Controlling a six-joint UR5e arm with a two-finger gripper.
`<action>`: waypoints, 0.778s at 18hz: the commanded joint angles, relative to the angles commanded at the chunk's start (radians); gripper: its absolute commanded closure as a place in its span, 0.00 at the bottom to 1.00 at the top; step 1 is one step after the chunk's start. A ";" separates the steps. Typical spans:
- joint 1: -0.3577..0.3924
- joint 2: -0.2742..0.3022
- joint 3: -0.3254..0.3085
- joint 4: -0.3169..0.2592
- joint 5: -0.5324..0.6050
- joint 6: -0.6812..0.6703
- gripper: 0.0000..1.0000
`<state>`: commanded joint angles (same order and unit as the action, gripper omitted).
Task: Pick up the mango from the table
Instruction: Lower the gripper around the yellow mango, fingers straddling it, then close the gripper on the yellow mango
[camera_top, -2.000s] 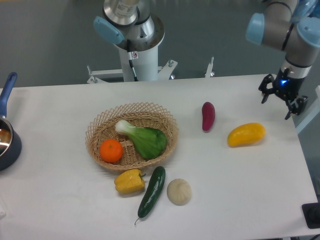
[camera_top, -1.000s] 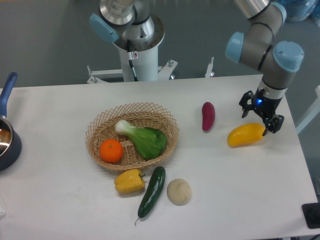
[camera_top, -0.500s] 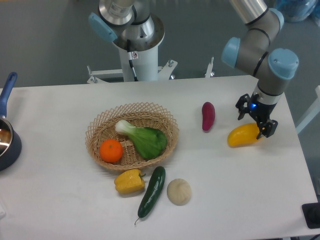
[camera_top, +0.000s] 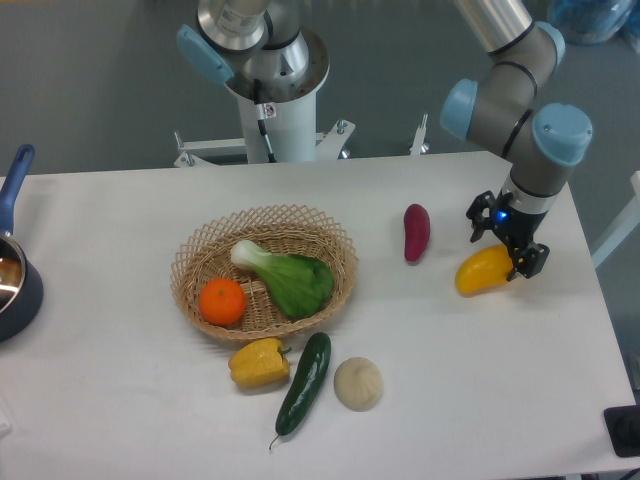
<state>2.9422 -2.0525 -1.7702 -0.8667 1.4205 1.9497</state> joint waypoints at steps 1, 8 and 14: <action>-0.002 0.000 0.000 0.000 0.002 0.000 0.00; -0.002 -0.008 0.006 0.000 0.002 0.000 0.02; 0.000 -0.008 0.014 -0.002 0.005 0.000 0.37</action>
<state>2.9422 -2.0601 -1.7564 -0.8682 1.4251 1.9497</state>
